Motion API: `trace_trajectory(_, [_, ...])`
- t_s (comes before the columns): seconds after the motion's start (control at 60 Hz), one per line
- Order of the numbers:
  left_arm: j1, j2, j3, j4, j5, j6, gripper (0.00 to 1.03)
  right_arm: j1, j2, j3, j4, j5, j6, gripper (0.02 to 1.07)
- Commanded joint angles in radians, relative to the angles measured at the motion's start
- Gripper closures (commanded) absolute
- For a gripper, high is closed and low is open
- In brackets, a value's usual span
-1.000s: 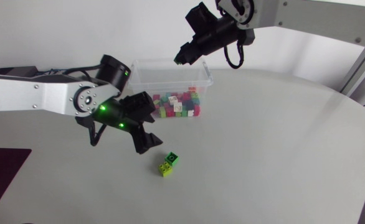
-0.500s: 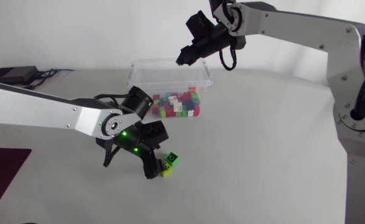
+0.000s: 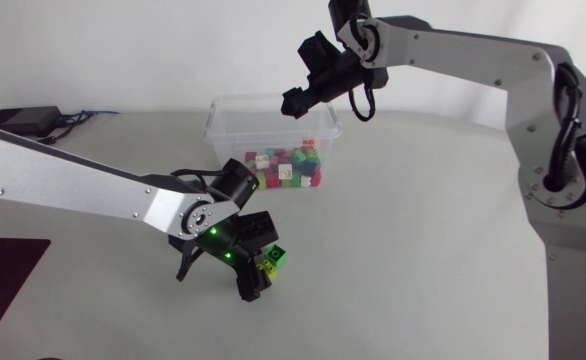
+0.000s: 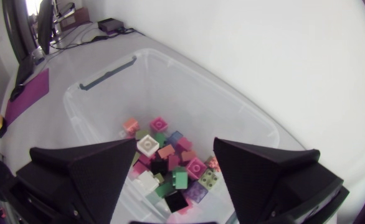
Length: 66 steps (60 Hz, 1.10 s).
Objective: Place the duplo bricks in the container
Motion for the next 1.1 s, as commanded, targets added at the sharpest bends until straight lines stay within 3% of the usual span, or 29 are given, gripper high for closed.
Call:
trace_trajectory(0.0, [-0.009, 0.027, -0.011, -0.002, -0.009, -0.02, 0.31, -0.007, -0.104, -0.096, -0.004, 0.004, -0.002, 0.06])
trace_trajectory(0.15, [-0.009, 0.028, -0.008, -0.002, -0.009, -0.029, 0.53, -0.008, -0.271, -0.333, 0.042, 0.001, -0.038, 0.06])
trace_trajectory(0.25, [-0.008, 0.022, -0.016, -0.002, -0.009, -0.029, 0.78, -0.011, -0.355, -0.449, 0.037, 0.001, -0.041, 0.06])
trace_trajectory(0.283, [-0.008, 0.016, -0.019, -0.006, -0.009, -0.026, 0.83, -0.011, -0.377, -0.486, 0.031, 0.001, -0.039, 0.06])
trace_trajectory(0.483, [0.002, -0.127, -0.043, -0.063, -0.009, -0.02, 0.83, 0.027, -0.44, -0.656, -0.009, 0.004, 0.001, 0.06])
trace_trajectory(0.633, [0.054, -0.234, -0.034, -0.117, -0.009, 0.0, 0.83, 0.116, -0.43, -0.704, -0.036, 0.094, 0.097, 0.07])
trace_trajectory(0.733, [0.095, -0.294, -0.008, -0.137, -0.009, 0.017, 0.83, 0.171, -0.38, -0.686, -0.053, 0.154, 0.162, 0.07])
trace_trajectory(1.083, [0.267, -0.364, 0.164, -0.174, 0.0, 0.032, 0.83, 0.273, -0.15, -0.555, -0.211, 0.2, 0.251, 0.07])
